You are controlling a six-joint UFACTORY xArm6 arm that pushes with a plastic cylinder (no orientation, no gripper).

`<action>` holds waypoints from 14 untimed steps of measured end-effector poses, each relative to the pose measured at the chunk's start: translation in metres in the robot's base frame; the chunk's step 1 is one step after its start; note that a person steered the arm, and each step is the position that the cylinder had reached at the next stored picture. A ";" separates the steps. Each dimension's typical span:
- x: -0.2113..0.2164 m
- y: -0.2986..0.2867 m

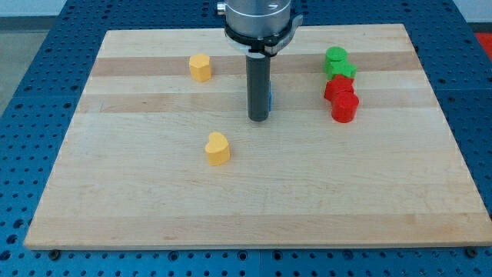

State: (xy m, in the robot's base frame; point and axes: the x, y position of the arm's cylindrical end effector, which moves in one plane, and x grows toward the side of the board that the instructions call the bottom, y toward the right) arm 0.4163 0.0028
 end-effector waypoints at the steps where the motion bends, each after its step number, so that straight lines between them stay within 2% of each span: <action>1: -0.001 -0.006; 3: 0.000 -0.058; 4: -0.013 -0.091; 6: -0.072 -0.138; 9: -0.121 -0.142; 12: -0.101 -0.140; 14: -0.103 -0.111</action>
State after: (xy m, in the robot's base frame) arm 0.3134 -0.1078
